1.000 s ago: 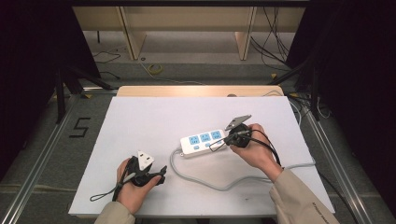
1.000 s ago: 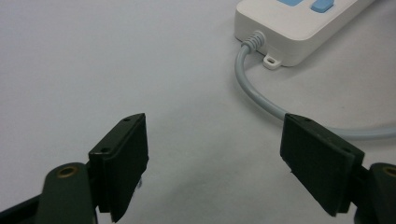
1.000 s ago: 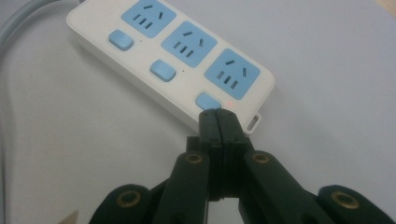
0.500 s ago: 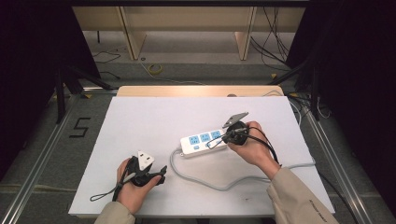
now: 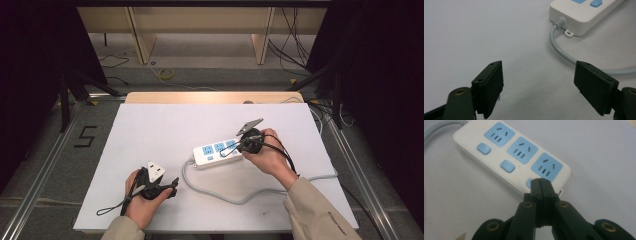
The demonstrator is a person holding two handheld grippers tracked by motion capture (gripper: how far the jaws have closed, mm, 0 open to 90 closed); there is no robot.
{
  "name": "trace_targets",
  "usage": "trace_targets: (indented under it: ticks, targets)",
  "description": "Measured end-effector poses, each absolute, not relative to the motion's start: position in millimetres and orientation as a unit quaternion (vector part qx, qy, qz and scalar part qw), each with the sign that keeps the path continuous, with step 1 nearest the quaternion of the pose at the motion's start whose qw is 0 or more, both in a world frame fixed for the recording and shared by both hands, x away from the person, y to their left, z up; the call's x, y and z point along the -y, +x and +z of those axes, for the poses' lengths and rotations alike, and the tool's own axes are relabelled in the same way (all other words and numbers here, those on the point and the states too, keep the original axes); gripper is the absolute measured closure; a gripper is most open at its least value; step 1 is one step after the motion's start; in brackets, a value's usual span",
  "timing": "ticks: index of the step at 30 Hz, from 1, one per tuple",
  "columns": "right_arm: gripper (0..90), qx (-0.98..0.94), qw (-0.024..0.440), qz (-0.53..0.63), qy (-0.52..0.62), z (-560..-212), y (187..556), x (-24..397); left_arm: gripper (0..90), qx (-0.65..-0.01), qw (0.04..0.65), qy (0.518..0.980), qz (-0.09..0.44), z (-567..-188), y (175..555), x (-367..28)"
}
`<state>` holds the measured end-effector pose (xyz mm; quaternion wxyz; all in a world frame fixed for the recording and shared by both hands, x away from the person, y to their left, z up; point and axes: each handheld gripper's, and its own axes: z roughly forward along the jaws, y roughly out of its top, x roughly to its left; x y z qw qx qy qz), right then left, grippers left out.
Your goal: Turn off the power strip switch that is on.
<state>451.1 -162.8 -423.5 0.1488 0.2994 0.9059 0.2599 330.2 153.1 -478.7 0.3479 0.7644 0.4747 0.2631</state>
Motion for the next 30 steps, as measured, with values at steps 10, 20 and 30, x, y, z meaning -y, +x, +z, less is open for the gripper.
trace_targets:
  ticks: [10, 20, 30]
  targets:
    - [90.0, -0.907, 0.148, 0.257, 0.3, -423.2, 454.2, 159.2, 23.7, -0.474, 0.349, 0.764, 0.264, -478.6, 330.1, -152.9]
    - [90.0, -0.908, 0.146, 0.256, 0.297, -424.1, 458.8, 155.6, 23.7, -0.473, 0.348, 0.766, 0.263, -478.5, 330.2, -152.8]
    - [90.0, -0.91, 0.14, 0.25, 0.3, -424.9, 462.7, 151.8, 23.7, -0.473, 0.349, 0.765, 0.263, -478.5, 330.1, -152.8]
